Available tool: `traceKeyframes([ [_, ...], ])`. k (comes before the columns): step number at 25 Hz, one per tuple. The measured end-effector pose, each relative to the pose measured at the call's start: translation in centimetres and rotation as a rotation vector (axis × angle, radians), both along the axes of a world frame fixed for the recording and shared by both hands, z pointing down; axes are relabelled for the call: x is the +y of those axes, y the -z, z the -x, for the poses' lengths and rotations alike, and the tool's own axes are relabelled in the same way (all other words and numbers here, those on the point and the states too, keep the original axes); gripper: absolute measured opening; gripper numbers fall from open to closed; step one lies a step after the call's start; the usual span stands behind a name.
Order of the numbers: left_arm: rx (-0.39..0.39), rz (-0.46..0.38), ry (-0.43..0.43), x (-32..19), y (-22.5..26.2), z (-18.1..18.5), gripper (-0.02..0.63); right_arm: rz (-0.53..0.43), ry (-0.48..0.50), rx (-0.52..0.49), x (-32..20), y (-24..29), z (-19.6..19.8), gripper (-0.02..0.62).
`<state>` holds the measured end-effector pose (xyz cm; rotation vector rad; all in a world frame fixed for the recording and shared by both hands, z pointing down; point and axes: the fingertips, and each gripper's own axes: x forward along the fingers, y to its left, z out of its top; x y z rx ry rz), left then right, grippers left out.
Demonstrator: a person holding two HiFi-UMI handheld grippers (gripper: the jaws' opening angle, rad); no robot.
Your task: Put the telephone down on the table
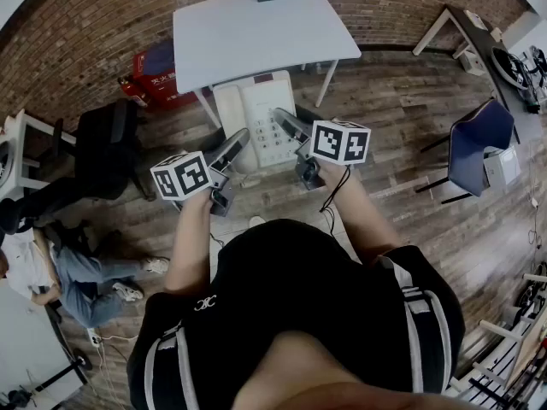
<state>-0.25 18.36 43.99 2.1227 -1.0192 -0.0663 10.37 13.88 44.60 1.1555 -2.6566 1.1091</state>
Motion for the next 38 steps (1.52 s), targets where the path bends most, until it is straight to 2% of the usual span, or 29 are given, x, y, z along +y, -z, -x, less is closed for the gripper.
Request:
traceKeyframes([
  [17, -0.006, -0.006, -0.001, 0.1, 0.0, 0.2, 0.310, -0.013, -0.010, -0.006, -0.2, -0.1, 0.3, 0.202],
  [30, -0.006, -0.019, -0.056, -1.3, -0.5, 5.8, 0.308, -0.030, -0.056, -0.003, -1.0, -0.2, 5.7, 0.202],
  [38, 0.004, -0.026, -0.078, -2.0, -0.2, 7.1, 0.308, -0.055, -0.093, 0.013, -1.8, 0.5, 6.8, 0.202],
])
